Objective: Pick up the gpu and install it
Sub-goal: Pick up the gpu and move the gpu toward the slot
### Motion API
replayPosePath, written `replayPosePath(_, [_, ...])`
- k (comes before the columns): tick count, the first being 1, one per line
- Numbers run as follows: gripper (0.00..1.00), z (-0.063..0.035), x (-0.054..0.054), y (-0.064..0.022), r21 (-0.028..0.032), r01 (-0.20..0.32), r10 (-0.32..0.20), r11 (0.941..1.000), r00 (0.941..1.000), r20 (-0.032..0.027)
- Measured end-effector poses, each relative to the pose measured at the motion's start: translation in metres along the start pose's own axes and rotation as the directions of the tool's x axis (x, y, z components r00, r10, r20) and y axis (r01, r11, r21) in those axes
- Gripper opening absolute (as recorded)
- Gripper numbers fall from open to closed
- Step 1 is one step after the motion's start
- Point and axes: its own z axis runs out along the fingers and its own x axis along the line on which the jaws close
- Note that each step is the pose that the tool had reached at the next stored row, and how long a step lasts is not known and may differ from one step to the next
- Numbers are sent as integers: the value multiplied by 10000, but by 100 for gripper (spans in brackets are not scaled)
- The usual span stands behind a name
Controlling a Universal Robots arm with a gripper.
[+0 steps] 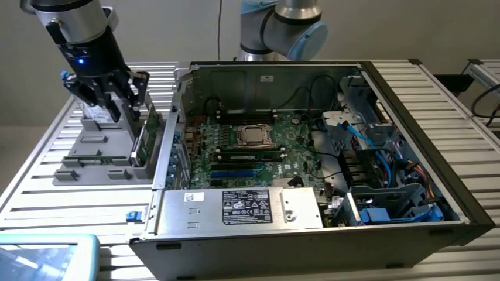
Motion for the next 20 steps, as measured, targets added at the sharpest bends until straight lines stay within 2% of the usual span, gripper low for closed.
replayPosePath(1, [42,18,-1,-4,-3,0,0,10000,10000,3])
replayPosePath(2, [48,36,-3,-9,-9,0,0,10000,10000,8])
replayPosePath(11, [48,177,-25,-42,-118,-22,23,9999,10000,73])
replayPosePath(16, [48,251,-24,-52,-183,-14,17,9998,9999,148])
replayPosePath(20, [48,316,-18,-59,-222,-9,13,9998,9998,185])
